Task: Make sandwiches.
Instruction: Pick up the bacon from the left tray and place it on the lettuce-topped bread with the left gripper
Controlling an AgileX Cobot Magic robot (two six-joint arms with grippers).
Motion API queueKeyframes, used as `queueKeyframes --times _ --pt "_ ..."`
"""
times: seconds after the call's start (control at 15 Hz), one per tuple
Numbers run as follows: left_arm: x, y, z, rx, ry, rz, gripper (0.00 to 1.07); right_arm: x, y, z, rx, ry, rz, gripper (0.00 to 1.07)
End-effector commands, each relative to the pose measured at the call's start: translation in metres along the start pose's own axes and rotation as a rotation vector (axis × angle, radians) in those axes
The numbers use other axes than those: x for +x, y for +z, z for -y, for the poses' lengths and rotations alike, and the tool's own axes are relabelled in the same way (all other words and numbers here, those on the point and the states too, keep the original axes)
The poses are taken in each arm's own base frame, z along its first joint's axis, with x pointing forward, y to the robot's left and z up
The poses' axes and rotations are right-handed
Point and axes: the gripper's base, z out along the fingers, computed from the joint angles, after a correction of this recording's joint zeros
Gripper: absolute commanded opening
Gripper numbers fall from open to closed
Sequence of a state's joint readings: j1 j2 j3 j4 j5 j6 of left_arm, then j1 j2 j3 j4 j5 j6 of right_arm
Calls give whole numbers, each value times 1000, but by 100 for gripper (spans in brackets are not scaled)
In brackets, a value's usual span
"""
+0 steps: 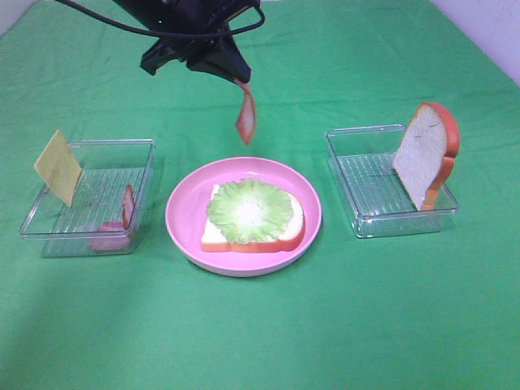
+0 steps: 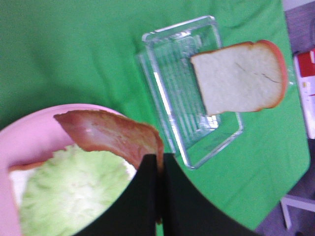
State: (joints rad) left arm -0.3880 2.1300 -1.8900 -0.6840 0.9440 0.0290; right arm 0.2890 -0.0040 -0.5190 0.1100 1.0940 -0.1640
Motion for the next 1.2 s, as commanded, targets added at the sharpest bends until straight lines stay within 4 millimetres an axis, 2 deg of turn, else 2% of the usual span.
queueKeyframes --times 0.07,0.13,0.2,0.47,0.6,0.93,1.07,1.2 --pt "12 20 19 93 24 -52 0 2 -2 -1 -1 -7 30 74" --pt "23 36 24 89 36 -110 0 2 -2 -1 -1 -7 30 74" --pt "25 38 23 89 33 -128 0 2 -2 -1 -1 -7 30 74" --pt "38 68 -4 30 19 -262 0 2 -2 -1 -1 -7 30 74" --pt "42 78 -10 34 -10 -298 0 2 -2 -1 -1 -7 30 74" --pt "45 80 3 185 -63 -332 0 2 -2 -1 -1 -7 30 74" --pt "45 81 2 183 -65 -332 0 2 -2 -1 -1 -7 30 74" --pt "45 79 8 242 -131 -339 0 2 -2 -1 -1 -7 30 74"
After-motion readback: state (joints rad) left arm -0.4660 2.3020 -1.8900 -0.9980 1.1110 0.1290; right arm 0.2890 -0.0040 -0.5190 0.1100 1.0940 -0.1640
